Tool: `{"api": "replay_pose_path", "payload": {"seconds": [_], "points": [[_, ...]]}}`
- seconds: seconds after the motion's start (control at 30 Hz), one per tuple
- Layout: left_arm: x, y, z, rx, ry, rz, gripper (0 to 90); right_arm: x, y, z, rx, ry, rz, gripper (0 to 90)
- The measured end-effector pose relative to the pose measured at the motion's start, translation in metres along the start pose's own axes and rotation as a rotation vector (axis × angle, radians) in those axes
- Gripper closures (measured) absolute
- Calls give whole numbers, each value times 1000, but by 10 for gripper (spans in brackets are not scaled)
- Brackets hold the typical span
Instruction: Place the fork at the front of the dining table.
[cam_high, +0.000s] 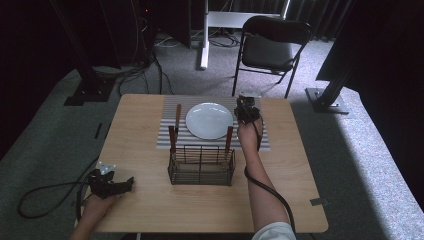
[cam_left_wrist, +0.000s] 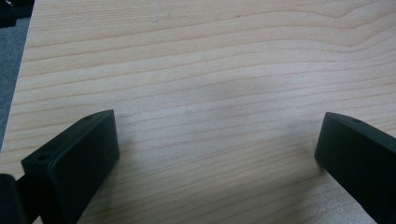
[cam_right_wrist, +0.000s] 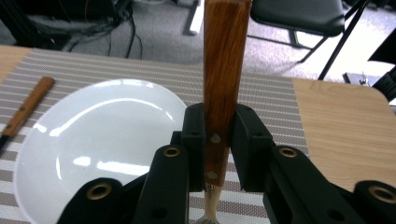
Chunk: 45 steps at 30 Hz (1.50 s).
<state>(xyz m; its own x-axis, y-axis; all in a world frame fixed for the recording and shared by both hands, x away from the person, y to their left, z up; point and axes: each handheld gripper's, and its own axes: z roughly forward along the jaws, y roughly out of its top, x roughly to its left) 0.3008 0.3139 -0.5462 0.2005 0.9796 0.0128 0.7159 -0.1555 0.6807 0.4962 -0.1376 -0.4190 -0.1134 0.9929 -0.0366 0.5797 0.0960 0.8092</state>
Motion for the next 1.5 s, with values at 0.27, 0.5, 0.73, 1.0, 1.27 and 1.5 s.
{"api": "replay_pose_path", "payload": {"seconds": [0.27, 0.5, 0.73, 1.0, 1.27, 1.5], "points": [[0, 0, 0, 0, 0, 1, 0, -3, 0, 25, 63, 5, 7, 761], [0, 0, 0, 0, -1, 1, 0, -7, 0, 43, 92, 19, 25, 760], [0, 0, 0, 0, 0, 1, 0, -14, 2, 74, 138, 27, 84, 761], [0, 0, 0, 0, 0, 1, 0, -16, 3, 106, 205, 23, 116, 761], [0, 0, 0, 0, 0, 1, 0, -23, -2, 127, 256, 53, 170, 760], [0, 0, 0, 0, 0, 0, 0, -20, -7, 140, 295, 49, 161, 760]]}}
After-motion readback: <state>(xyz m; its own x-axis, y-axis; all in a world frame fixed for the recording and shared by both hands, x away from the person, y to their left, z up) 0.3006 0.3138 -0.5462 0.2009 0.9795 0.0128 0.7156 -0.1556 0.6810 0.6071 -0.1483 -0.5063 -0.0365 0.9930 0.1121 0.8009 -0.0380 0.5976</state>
